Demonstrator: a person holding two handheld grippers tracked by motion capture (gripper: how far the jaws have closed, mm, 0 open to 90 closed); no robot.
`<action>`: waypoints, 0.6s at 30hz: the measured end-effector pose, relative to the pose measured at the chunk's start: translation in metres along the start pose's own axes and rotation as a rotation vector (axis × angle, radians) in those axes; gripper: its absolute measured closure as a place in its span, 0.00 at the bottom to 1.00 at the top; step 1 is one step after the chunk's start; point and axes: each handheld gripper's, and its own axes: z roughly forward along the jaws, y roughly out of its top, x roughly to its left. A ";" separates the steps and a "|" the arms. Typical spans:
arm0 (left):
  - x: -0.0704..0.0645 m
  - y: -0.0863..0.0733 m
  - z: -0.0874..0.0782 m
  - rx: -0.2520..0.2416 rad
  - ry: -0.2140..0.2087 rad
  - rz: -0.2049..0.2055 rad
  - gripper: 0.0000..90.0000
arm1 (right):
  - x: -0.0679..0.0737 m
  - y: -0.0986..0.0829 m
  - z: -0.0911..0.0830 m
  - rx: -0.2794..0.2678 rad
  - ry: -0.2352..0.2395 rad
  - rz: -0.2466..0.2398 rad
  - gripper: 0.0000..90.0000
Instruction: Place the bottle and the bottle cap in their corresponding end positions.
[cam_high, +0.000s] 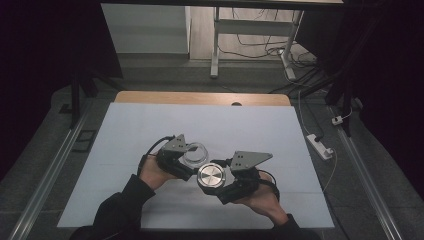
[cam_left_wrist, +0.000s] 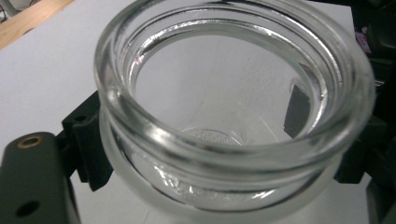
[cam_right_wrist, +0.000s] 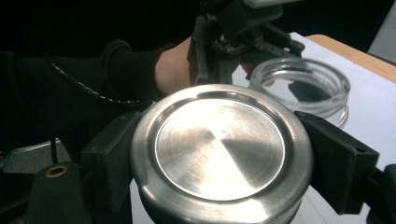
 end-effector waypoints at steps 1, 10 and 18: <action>0.001 0.001 0.000 -0.002 0.004 -0.001 0.17 | 0.000 -0.001 0.000 -0.001 0.000 0.003 0.21; 0.006 0.005 0.004 -0.005 0.026 -0.009 0.17 | 0.007 -0.013 0.009 0.017 -0.010 0.002 0.21; 0.012 0.008 0.008 -0.012 0.040 -0.007 0.17 | 0.010 -0.027 0.013 0.029 -0.023 0.011 0.21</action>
